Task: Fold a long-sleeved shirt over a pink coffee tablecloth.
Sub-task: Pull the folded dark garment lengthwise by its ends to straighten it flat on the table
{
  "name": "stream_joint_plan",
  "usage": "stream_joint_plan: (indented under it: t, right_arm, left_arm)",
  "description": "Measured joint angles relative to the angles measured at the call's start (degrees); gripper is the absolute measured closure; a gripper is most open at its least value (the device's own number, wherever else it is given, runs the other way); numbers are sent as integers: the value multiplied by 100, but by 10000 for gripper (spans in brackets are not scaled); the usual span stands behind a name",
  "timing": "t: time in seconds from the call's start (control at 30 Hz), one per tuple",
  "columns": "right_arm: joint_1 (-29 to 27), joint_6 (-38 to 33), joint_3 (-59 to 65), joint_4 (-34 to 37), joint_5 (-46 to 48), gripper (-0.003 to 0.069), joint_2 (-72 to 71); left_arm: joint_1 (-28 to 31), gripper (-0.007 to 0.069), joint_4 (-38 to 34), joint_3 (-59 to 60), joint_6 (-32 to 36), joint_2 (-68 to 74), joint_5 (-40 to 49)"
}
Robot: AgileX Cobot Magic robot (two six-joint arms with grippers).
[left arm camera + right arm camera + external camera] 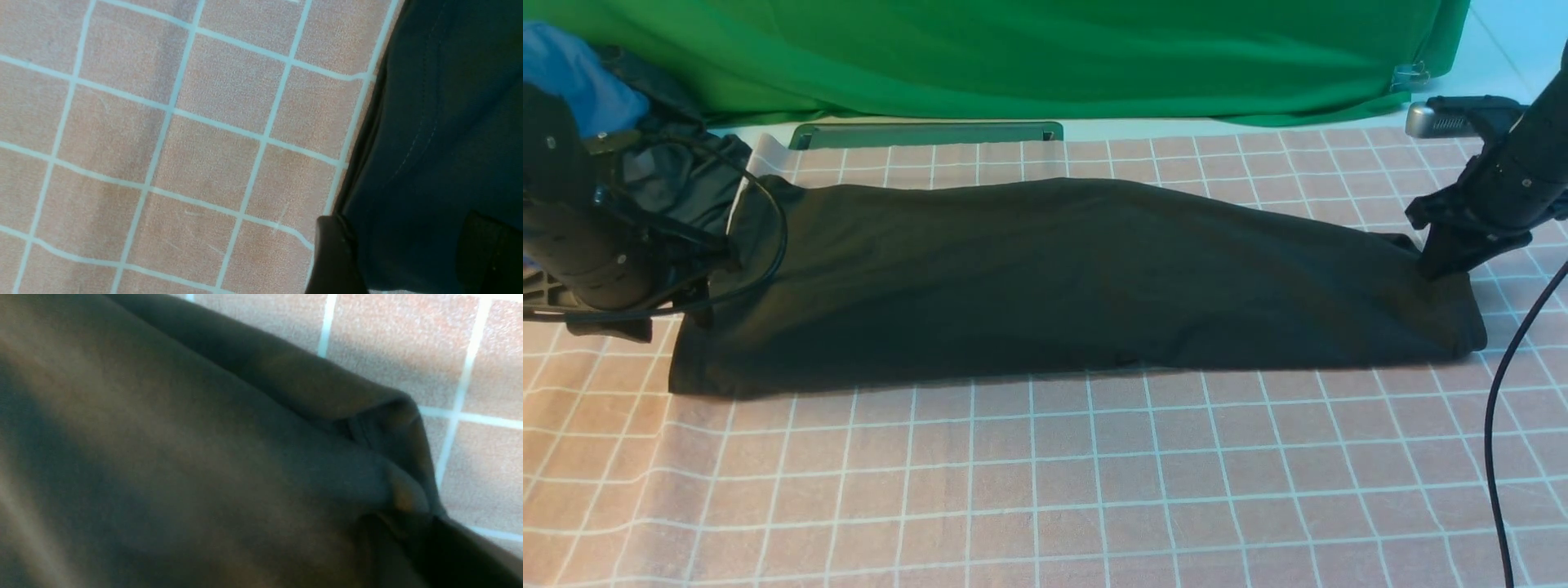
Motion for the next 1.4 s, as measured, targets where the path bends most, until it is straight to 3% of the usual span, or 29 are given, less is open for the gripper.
stream_joint_plan:
  t: [0.07, 0.4, 0.7, 0.97, 1.13, 1.3, 1.4]
  right_arm:
    - [0, -50, 0, 6, -35, 567, 20]
    - [0, -281, 4, 9, -432, 570, -475]
    - [0, -158, 4, -32, -874, 569, -472]
    - [0, 241, 11, -476, -1124, 550, -28]
    - [0, 569, 11, -677, -1279, 467, 25]
    - [0, 617, 11, -759, -1113, 293, -73]
    - [0, 696, -75, -774, -717, 267, -356]
  left_arm:
    - [0, 266, -6, 0, 0, 0, 0]
    - [0, 376, -16, 0, -2, 0, 12]
    - [0, 378, -16, 0, 4, 0, 81]
    - [0, 378, -16, 0, 4, 0, 202]
    - [0, 378, -16, 0, 4, 0, 234]
    - [0, 378, -12, -12, -62, -76, 250]
    - [0, 401, -117, -87, -147, -321, 252]
